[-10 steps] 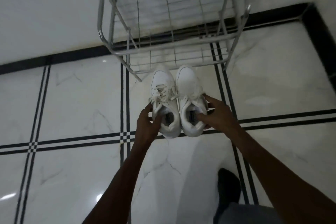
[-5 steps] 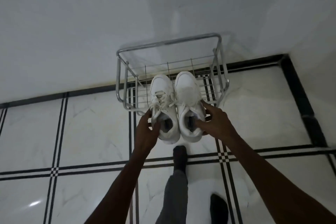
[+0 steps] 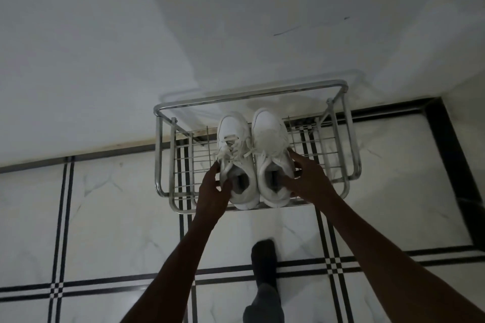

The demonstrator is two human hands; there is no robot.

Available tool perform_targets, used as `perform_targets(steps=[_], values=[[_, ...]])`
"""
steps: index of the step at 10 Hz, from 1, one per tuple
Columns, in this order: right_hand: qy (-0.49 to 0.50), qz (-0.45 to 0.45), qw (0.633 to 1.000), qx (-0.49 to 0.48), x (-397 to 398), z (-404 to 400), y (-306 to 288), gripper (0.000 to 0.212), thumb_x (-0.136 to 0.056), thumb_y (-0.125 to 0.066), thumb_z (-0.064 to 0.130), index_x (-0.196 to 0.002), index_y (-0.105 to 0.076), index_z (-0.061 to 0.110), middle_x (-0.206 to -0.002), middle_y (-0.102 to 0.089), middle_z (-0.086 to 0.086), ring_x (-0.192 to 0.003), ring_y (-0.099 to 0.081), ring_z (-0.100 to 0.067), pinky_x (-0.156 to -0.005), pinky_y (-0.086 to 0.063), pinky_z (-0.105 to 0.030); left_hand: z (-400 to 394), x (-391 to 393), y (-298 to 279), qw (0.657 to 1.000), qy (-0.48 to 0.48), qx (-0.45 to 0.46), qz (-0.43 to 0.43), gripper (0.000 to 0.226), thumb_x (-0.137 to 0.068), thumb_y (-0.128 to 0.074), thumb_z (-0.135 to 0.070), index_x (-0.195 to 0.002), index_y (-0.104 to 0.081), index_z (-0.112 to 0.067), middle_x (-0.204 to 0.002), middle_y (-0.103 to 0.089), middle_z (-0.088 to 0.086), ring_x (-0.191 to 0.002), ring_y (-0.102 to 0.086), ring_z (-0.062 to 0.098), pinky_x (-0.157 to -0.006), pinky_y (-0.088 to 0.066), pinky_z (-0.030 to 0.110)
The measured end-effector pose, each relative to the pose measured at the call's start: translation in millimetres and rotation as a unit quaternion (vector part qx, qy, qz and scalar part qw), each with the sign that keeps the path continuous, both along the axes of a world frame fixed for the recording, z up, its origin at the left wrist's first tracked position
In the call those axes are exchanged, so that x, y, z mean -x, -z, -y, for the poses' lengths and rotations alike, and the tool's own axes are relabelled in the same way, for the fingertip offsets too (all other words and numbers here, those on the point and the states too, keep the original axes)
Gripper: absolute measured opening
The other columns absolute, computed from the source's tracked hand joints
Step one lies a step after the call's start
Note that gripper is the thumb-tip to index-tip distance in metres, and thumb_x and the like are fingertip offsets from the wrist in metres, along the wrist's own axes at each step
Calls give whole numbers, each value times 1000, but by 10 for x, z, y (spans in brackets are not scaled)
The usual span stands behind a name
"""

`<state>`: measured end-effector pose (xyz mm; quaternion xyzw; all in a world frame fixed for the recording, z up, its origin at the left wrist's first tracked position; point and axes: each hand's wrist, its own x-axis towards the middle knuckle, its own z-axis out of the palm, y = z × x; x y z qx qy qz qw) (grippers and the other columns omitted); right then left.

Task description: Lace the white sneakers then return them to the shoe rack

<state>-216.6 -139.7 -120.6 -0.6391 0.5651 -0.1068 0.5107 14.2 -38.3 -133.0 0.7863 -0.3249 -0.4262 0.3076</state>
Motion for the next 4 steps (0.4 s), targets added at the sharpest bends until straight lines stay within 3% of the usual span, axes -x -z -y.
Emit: perform_targets(steps=[1, 2, 3, 4], values=[[19, 3, 999, -30, 21, 15, 59, 79, -81, -80, 19, -151, -41, 16, -119, -70, -4, -95, -71, -15, -74, -64, -36, 1, -8, 73, 1000, -7, -3, 2, 64, -98, -62, -6, -156, -38, -13, -153, -51, 4, -107, -65, 17, -84, -61, 26], [6, -20, 999, -32, 24, 1, 40, 78, -81, -79, 25, -150, -42, 18, -125, -67, -3, -100, -70, -17, -79, -62, -31, 3, -36, 22, 999, 16, 1, 31, 62, -97, -67, -13, -153, -43, -13, -145, -57, 3, -105, -65, 7, -78, -56, 12], [-10, -61, 998, -29, 25, -36, -102, 79, -84, -77, 35, -149, -40, 11, -141, -58, -10, -128, -57, -29, -101, -49, -36, -23, -40, -135, 999, 33, -10, 33, 68, -95, -70, -31, -155, -40, -24, -144, -57, 6, -120, -63, 23, -94, -60, 37], [-37, -141, 986, 81, 27, -7, -490, 86, -85, -70, 48, -153, -32, 11, -157, -38, -17, -146, -33, -36, -115, -36, -48, 12, 15, -569, 996, 29, 15, 85, 65, -97, -68, -29, -154, -40, -19, -145, -51, 6, -134, -51, 28, -109, -49, 50]])
